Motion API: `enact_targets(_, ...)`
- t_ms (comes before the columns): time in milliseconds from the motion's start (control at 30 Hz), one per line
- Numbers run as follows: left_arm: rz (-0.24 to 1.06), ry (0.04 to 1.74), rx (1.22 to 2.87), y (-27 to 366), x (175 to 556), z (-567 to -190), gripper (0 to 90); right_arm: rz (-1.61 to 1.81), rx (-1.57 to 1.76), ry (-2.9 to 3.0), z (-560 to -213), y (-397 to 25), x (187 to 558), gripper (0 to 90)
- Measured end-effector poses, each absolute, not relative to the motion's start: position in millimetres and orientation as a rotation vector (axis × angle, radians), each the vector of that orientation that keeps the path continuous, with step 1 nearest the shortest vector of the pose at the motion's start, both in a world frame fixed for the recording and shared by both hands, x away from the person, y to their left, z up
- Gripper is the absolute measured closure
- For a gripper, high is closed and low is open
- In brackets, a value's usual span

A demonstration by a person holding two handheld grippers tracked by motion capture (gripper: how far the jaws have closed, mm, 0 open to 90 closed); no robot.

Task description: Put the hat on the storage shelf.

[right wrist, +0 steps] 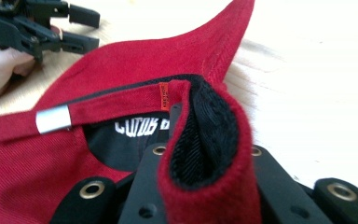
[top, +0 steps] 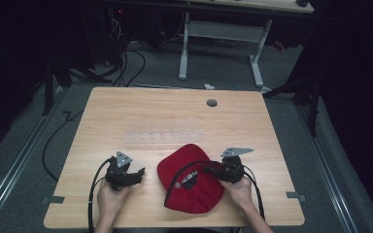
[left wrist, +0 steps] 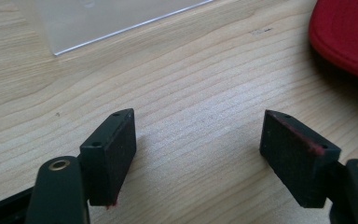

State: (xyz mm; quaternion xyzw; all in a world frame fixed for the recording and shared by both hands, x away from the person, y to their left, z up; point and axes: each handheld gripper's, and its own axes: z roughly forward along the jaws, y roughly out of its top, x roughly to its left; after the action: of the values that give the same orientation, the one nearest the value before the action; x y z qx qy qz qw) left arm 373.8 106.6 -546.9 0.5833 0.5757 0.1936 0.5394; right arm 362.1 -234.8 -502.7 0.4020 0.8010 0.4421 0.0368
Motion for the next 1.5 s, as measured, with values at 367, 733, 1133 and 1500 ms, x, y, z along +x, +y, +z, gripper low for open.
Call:
enact_targets(367,0.468,1.383,1.382,106.5,375.1,-547.3,21.9,1.423,1.334,2.364,-487.0,-252.9,359.3,83.3)
enact_targets(733,0.488,1.373,1.405,109.0,370.3,-544.4,23.6,1.438,1.383,2.329,-479.2,-257.6,360.5,83.4)
enact_targets(1133,0.414,1.253,1.402,92.7,349.8,-526.2,20.7,1.460,1.408,2.290,-467.4,-258.6,364.2,83.4)
enact_targets(1500,0.363,1.145,1.484,63.0,339.6,-514.7,17.8,1.474,1.405,2.269,-452.6,-256.6,370.4,83.3)
